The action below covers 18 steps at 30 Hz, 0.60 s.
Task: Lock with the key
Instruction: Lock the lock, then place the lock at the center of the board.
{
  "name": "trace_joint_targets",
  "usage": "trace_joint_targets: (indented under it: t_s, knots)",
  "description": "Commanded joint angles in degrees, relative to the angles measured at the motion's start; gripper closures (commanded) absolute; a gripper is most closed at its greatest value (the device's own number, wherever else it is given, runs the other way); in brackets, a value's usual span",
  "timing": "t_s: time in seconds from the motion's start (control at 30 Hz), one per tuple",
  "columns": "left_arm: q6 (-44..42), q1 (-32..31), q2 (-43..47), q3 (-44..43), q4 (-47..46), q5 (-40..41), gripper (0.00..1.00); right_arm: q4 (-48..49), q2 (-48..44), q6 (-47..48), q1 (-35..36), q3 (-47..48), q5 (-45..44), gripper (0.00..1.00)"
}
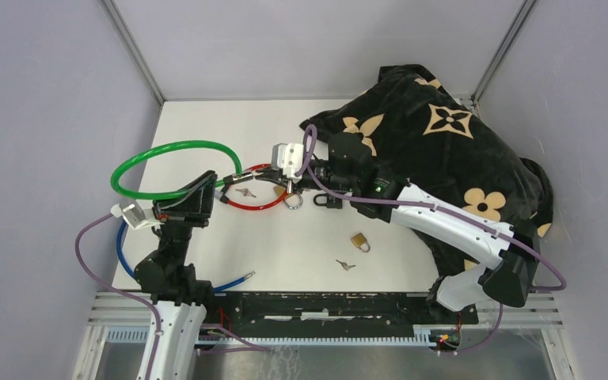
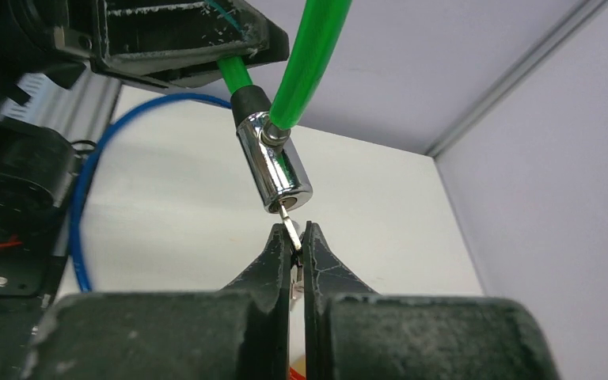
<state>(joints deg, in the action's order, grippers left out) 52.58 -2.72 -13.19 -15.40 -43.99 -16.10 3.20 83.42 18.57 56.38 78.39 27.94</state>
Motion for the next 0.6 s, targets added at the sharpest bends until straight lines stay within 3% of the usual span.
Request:
trace_joint_targets:
  t_s: [0.0, 0.3, 0.57]
  knots:
    - [4.3, 0.3, -2.4, -2.0, 7.8, 0.1, 0.98, 7.2, -3.5, 15.9, 3.7, -3.9, -6.0, 1.00]
    - [4.5, 0.9, -2.6, -2.1, 11.2, 0.8, 0.98, 8.5, -5.8, 27.4, 3.7, -11.6, -8.6, 1.00]
    - [-2.6, 1.3, 0.8, -1.2, 5.8, 6.3, 0.98, 12.6, -9.3, 21.7, -1.2, -19.7, -16.4, 1.00]
